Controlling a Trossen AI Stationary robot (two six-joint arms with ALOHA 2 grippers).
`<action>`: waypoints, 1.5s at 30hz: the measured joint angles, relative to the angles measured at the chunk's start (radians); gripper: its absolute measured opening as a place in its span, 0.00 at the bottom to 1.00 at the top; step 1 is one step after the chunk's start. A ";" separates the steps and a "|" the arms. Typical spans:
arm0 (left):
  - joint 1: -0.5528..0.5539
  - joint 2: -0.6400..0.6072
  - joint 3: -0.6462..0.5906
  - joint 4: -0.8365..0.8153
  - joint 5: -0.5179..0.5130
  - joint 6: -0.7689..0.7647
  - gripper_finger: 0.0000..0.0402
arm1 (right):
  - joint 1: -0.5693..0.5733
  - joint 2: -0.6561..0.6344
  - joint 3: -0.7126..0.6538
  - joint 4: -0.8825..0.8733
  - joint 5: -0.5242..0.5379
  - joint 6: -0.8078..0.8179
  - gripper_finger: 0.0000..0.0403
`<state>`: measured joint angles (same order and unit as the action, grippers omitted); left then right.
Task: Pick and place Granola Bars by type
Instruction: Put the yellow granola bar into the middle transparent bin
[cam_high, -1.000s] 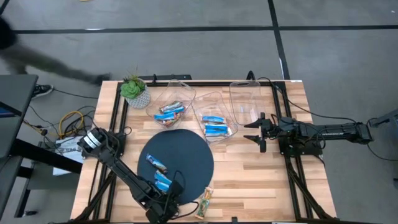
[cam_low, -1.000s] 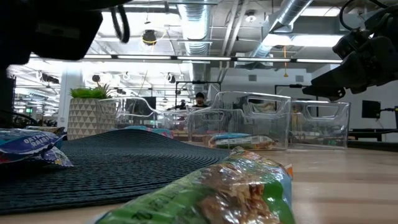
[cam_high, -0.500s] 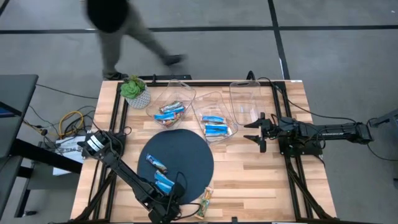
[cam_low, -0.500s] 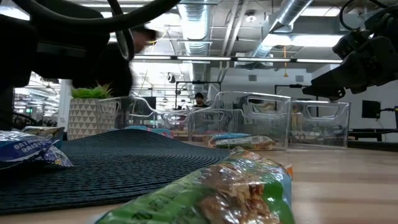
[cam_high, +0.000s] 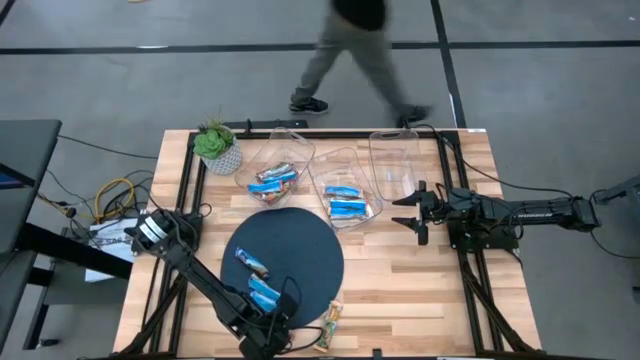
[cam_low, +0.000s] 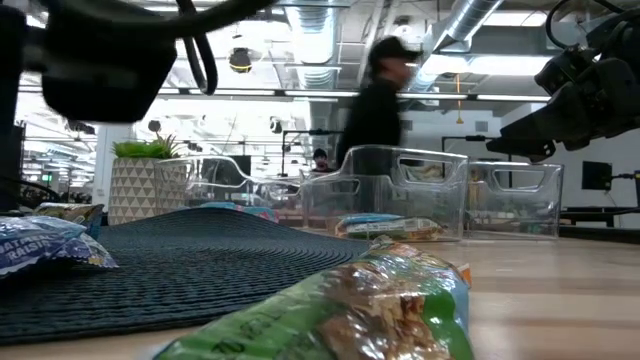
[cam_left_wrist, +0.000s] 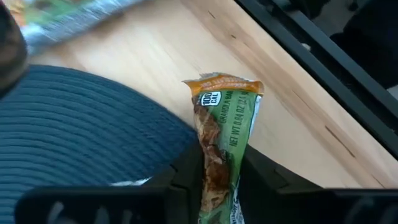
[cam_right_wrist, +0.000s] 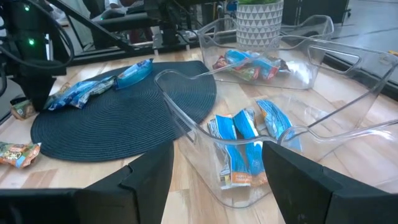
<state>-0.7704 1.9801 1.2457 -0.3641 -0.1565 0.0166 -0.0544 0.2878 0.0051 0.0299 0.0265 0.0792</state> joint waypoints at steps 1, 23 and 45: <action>0.000 -0.007 0.000 0.001 -0.010 0.001 0.17 | 0.000 0.000 0.000 0.000 0.000 0.000 0.59; 0.223 -0.288 0.000 0.043 -0.304 0.165 0.17 | 0.000 0.000 0.000 0.000 0.000 0.000 0.59; 0.739 -0.367 0.000 0.189 -0.297 0.443 0.17 | 0.000 0.000 0.000 0.000 0.000 0.000 0.59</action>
<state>-0.0309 1.6131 1.2457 -0.1755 -0.4531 0.4595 -0.0547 0.2875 0.0054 0.0299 0.0262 0.0792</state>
